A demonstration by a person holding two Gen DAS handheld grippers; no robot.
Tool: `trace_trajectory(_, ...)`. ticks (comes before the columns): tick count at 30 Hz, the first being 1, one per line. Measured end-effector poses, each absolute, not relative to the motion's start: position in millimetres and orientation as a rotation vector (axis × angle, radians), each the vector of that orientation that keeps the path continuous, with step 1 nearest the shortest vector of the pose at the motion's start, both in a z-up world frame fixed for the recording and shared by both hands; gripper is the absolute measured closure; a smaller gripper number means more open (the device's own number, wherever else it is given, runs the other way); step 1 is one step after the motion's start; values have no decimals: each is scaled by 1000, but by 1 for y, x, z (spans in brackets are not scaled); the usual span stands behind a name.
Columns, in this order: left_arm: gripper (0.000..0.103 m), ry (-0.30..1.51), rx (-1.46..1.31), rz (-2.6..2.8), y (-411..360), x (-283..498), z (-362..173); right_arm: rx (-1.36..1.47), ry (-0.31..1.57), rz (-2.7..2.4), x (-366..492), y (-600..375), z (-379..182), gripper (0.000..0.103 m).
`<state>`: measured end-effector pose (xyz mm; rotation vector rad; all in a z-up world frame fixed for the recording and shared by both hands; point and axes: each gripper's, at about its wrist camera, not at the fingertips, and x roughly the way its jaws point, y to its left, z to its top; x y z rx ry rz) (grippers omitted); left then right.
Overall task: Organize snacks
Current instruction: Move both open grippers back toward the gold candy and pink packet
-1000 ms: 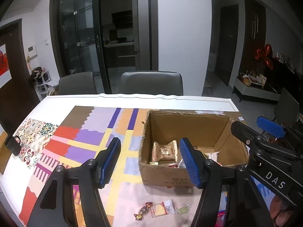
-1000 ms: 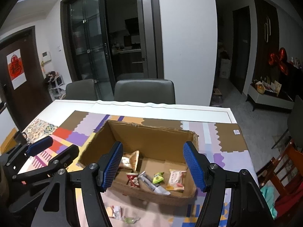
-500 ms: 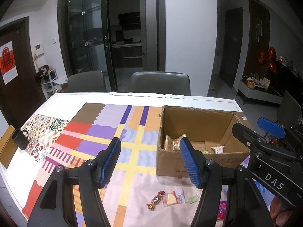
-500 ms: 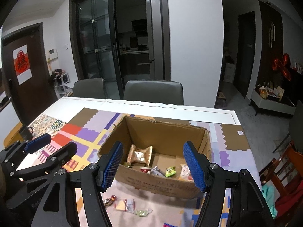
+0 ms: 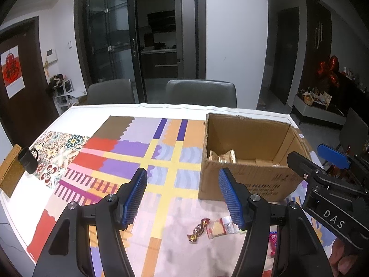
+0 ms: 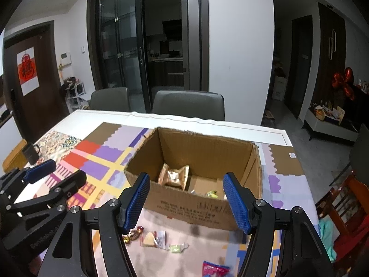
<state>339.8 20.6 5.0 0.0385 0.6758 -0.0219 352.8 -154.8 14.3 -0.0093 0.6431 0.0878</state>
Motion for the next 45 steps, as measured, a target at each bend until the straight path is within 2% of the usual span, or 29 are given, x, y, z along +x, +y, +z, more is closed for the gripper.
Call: trace_trajectory(45,39,809,30,-85,27,323,-96,-30,813,68,333,-141,-83,36)
